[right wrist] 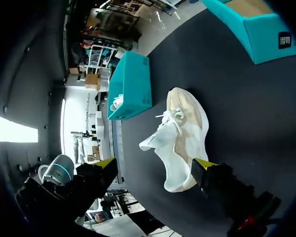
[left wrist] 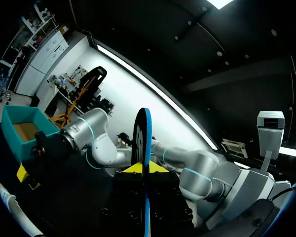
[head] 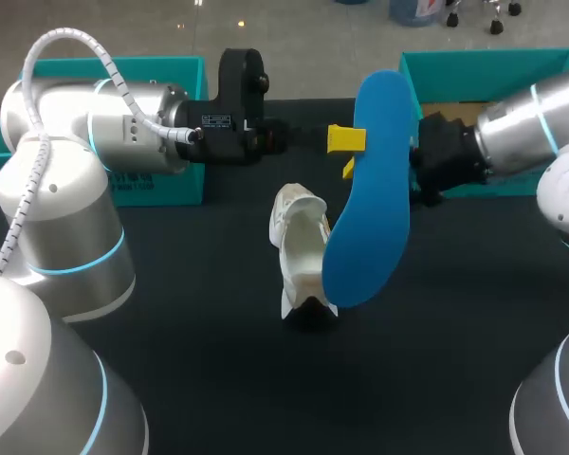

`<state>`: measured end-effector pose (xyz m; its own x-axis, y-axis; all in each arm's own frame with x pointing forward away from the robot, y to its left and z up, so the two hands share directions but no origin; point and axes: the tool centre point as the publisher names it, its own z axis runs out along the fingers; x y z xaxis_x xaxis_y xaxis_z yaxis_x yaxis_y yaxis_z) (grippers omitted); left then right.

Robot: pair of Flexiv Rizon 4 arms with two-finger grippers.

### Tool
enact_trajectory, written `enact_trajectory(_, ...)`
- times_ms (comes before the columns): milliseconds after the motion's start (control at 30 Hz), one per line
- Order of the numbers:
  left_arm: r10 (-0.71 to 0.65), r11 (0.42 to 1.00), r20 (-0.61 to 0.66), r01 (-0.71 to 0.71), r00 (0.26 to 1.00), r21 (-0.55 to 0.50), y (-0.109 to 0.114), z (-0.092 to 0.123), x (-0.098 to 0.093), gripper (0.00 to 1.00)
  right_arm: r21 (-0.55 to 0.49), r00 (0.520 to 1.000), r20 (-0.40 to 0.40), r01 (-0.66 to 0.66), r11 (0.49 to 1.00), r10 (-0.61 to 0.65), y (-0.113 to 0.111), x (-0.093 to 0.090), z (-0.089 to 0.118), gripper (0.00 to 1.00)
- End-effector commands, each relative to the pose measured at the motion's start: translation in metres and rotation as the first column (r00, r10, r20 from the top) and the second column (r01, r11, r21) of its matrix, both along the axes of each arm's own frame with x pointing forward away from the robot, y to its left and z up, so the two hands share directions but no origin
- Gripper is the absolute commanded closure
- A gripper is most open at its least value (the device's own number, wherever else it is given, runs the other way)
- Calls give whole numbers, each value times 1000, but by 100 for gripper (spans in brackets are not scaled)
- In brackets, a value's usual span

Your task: Take the shoe out of the shoebox, open the shoe tongue, remove and reinsert the insole, then place the shoe into the shoebox

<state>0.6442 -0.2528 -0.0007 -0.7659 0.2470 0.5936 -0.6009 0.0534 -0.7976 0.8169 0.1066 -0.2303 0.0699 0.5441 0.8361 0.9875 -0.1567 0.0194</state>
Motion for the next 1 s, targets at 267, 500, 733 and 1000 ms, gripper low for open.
enact_trajectory(267,1,1000,0,-1,1000,0,-1,0,-1,100,353,998,12,-67,933,67,-36,1,48,0)
enact_trajectory(500,1,1000,0,-1,1000,0,-1,0,-1,100,370,998,25,-58,927,53,-38,5,62,0)
enact_trajectory(733,1,1000,0,-1,1000,0,-1,0,-1,100,370,998,25,-58,927,53,-38,5,62,0)
enact_trajectory(1000,-22,999,542,45,840,-29,2,-13,33,100,370,998,25,-58,927,53,-38,5,62,0)
